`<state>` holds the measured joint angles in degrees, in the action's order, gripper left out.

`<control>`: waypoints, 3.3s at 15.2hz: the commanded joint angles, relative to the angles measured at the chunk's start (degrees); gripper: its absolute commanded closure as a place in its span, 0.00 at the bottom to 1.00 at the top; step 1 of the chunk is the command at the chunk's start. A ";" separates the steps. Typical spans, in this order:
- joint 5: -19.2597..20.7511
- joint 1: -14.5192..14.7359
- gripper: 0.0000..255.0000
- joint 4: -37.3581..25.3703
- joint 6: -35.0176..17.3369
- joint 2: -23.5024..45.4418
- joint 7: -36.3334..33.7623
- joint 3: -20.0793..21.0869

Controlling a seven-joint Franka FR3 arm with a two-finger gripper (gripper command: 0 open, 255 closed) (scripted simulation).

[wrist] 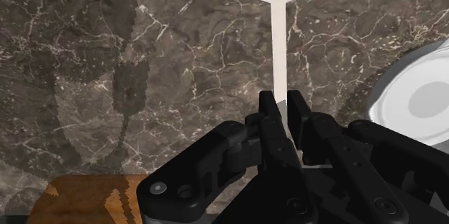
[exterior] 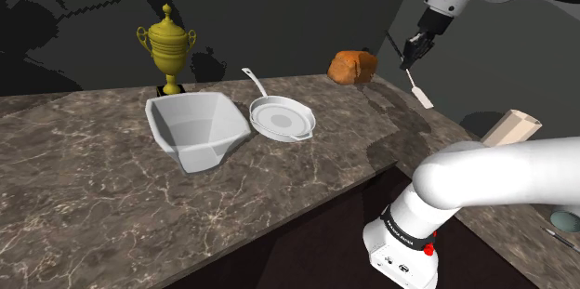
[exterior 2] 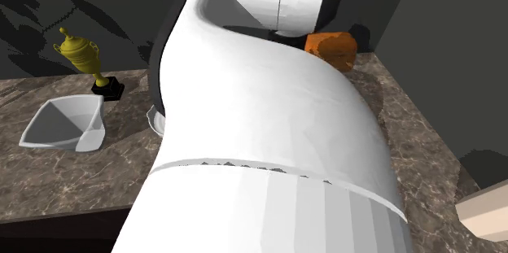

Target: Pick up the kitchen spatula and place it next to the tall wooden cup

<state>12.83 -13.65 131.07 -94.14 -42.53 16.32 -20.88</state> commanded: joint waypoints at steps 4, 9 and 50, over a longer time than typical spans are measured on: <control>2.67 -0.97 1.00 -4.03 -0.42 3.27 7.12 -6.70; 4.09 -0.90 1.00 -9.45 -1.16 7.99 14.51 -13.94; -43.17 -20.23 1.00 -45.44 -4.69 71.95 70.06 -42.98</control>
<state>-30.07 -33.74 85.21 -98.21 29.12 86.14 -64.05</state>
